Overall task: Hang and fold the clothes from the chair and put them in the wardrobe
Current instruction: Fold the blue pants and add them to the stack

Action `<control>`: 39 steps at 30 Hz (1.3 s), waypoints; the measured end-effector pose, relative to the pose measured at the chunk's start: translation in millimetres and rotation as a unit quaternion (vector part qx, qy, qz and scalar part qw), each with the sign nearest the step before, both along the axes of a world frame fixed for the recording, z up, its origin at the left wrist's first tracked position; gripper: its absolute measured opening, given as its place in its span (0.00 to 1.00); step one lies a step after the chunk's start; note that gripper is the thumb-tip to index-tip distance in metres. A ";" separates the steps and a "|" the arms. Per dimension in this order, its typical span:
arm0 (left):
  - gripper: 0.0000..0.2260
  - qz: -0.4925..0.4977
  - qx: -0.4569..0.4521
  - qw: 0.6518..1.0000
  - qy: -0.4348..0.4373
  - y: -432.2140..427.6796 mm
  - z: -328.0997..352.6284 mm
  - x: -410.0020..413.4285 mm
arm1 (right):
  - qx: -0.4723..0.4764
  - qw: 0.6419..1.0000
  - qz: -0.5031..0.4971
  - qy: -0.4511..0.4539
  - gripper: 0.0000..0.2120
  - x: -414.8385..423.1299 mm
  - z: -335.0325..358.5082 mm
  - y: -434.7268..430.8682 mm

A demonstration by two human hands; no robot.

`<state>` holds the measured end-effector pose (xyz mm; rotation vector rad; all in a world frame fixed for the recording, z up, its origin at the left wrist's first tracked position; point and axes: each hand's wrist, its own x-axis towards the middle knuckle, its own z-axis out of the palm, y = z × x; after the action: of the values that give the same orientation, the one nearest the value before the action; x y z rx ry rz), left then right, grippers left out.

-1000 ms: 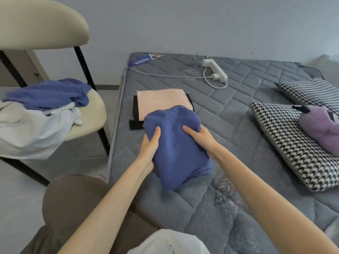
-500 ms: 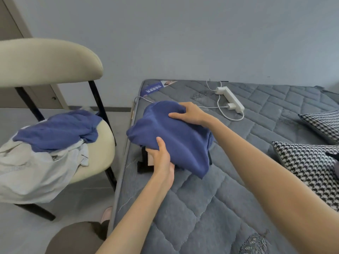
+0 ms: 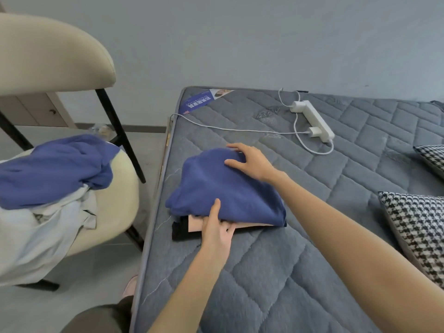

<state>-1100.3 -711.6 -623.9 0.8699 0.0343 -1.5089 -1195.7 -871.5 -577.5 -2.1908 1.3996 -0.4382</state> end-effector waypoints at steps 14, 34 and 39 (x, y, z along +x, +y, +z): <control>0.14 0.002 0.032 0.999 0.009 -16.9 24.4 12.0 | 0.254 0.883 -0.318 -0.233 0.23 -59.8 -24.4 82.3; 0.21 -0.035 -0.003 0.990 0.135 -22.2 32.8 10.0 | 0.329 0.774 -0.346 -0.415 0.21 -49.5 -5.8 66.4; 0.27 -0.034 -0.006 0.984 0.177 -28.0 35.5 15.4 | 0.350 0.745 -0.353 -0.446 0.34 -52.5 -2.4 75.4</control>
<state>-1084.9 -739.6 -588.4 0.5895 0.2582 -1.7120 -1248.1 -796.1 -579.8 -0.5899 1.3944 -0.8824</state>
